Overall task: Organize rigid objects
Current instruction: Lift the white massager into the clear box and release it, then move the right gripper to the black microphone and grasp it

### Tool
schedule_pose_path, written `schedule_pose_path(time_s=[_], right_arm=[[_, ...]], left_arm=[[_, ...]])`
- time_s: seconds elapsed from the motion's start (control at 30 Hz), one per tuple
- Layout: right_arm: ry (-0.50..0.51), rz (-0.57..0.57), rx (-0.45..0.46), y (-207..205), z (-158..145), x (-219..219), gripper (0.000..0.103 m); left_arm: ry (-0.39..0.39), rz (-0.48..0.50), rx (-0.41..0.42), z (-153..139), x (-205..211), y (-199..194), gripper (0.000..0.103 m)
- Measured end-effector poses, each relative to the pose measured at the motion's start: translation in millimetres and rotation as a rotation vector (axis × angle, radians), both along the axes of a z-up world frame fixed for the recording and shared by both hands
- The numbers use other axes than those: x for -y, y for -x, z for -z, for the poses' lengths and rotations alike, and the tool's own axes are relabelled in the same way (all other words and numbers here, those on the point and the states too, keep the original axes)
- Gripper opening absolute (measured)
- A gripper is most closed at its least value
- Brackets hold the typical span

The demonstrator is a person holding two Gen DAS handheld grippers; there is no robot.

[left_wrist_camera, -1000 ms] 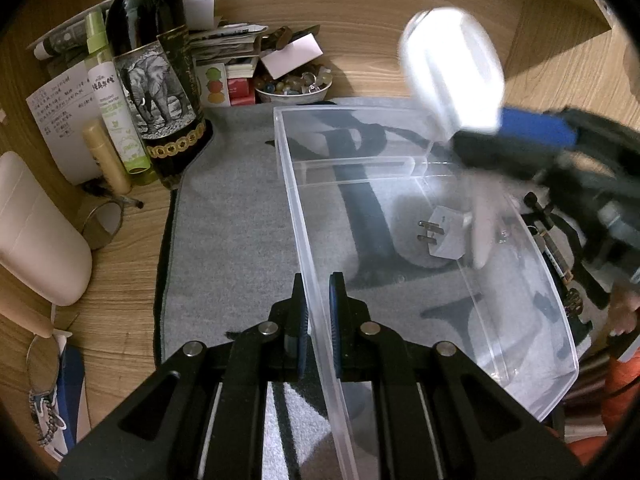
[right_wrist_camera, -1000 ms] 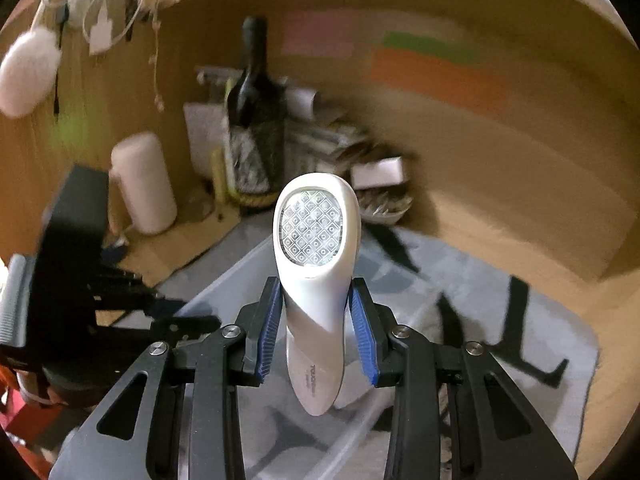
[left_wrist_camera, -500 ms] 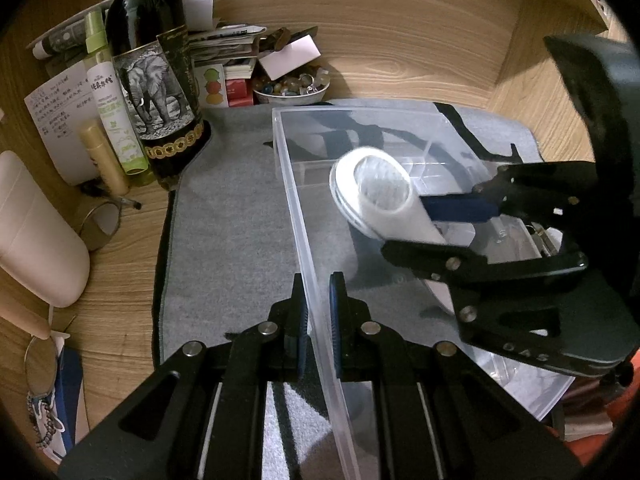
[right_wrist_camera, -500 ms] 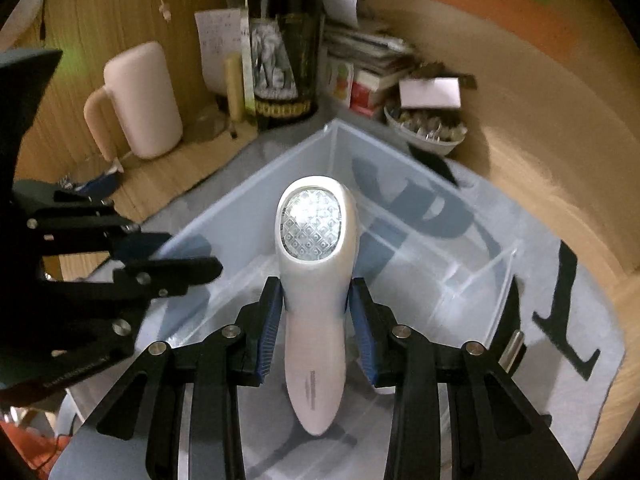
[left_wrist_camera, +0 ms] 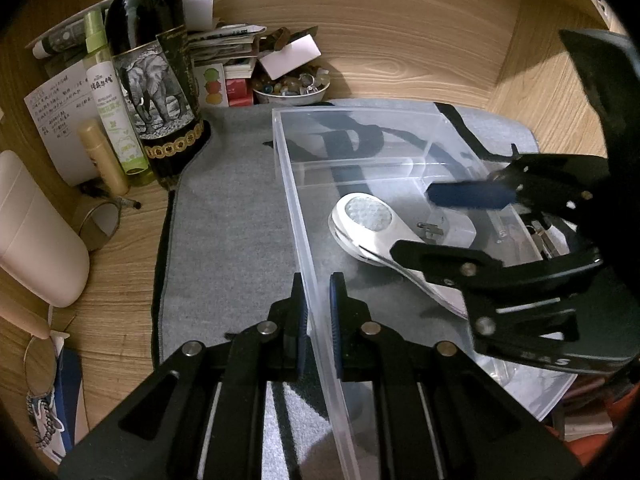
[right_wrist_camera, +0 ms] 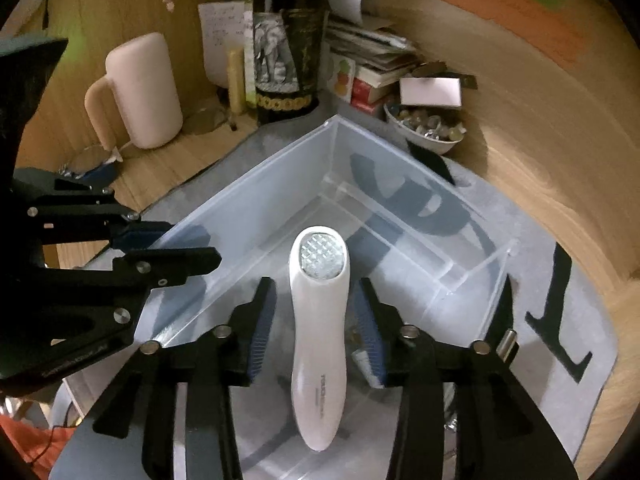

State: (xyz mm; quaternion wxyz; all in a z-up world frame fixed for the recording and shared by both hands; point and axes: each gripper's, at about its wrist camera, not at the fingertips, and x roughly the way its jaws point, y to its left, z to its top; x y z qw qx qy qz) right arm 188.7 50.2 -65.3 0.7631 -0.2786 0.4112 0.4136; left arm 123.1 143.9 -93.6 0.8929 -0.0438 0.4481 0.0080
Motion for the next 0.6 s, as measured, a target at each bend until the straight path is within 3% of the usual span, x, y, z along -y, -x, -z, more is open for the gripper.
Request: schedule_pose_path(time_s=[0.3, 0.6], right_arm=[[-0.079, 0.058, 0.098, -2.0, -32.5, 22.3, 0.069], [-0.146, 0.196, 0.198, -17.6, -68.5, 76.8, 0.072]], left_arm=[[-0.007, -0.001, -0.002, -0.3, 1.6, 0.7, 0.01], [-0.008, 0.0, -0.003, -0.3, 1.5, 1.0, 0.01]])
